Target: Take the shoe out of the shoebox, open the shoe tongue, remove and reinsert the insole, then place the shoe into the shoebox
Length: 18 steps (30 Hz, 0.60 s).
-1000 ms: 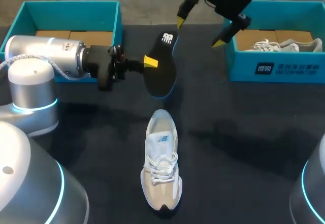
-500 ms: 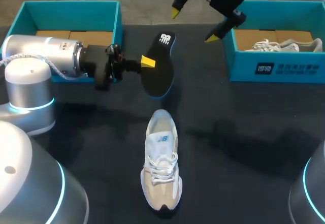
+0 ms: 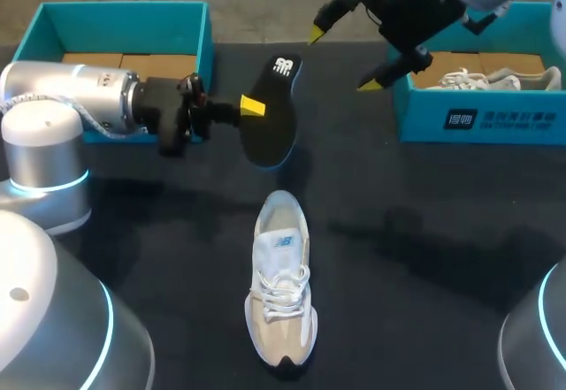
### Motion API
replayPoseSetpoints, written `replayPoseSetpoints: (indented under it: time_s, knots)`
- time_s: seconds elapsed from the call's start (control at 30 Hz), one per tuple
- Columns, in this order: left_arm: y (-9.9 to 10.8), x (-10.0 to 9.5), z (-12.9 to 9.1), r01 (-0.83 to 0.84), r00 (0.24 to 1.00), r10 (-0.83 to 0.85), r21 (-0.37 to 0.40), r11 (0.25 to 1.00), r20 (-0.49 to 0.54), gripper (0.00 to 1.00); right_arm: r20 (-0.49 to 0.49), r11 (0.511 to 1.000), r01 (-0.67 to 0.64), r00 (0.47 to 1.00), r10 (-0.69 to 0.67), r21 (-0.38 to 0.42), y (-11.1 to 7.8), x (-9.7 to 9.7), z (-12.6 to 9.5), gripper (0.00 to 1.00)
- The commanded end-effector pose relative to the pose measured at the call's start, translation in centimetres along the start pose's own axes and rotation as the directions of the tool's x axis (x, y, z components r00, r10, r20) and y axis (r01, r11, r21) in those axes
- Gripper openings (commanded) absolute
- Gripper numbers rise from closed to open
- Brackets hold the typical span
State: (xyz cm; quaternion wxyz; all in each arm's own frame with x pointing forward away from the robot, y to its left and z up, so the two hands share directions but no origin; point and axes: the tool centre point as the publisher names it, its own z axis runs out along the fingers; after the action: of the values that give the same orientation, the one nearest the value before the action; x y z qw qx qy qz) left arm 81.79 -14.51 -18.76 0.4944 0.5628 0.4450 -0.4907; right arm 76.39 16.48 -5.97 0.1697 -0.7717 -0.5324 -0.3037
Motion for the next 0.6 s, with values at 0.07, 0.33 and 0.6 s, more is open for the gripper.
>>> replayPoseSetpoints:
  time_s: [0.07,0.33,0.6]
  knots:
    - [-0.12,0.16,0.00,0.003,1.000,-0.003,0.012,1.000,-0.014,0.00,-0.005,1.000,0.022,1.000,-0.022,-0.011,-0.28,0.65,0.02,1.00]
    - [-0.06,0.43,0.16,0.012,1.000,-0.012,0.018,1.000,-0.015,0.00,0.056,1.000,0.023,0.998,-0.022,-0.020,-0.46,0.60,0.36,1.00]
    - [0.06,0.01,0.25,0.032,0.999,-0.032,0.017,0.999,-0.004,0.00,0.011,0.999,-0.007,1.000,0.007,-0.036,-0.24,-0.02,0.39,1.00]
